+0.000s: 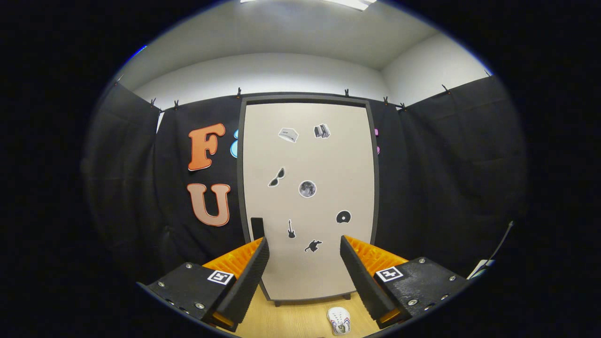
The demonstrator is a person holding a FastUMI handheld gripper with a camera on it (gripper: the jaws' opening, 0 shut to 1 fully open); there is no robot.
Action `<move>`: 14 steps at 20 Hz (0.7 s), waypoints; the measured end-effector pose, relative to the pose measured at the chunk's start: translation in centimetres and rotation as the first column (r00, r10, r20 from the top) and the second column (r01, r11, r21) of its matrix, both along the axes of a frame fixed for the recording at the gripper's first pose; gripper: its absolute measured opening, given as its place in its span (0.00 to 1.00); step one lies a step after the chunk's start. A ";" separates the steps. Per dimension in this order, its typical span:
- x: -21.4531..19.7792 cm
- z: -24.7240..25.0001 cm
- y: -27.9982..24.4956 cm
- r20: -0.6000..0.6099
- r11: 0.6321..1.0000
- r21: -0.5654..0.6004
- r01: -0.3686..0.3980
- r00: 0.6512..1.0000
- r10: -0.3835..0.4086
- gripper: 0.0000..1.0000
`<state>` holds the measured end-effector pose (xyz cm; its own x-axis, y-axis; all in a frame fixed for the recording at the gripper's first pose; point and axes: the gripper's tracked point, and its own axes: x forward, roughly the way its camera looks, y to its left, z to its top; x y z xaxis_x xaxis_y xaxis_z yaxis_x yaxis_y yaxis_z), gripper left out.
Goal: Open the shoe cabinet door, grab the shoes and put them into the shoe cabinet, then close the shoe cabinet door.
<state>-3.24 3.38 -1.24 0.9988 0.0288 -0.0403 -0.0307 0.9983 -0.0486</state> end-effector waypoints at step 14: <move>5.6 -6.5 6.5 -0.081 0.994 -0.080 -0.071 0.995 0.064 0.95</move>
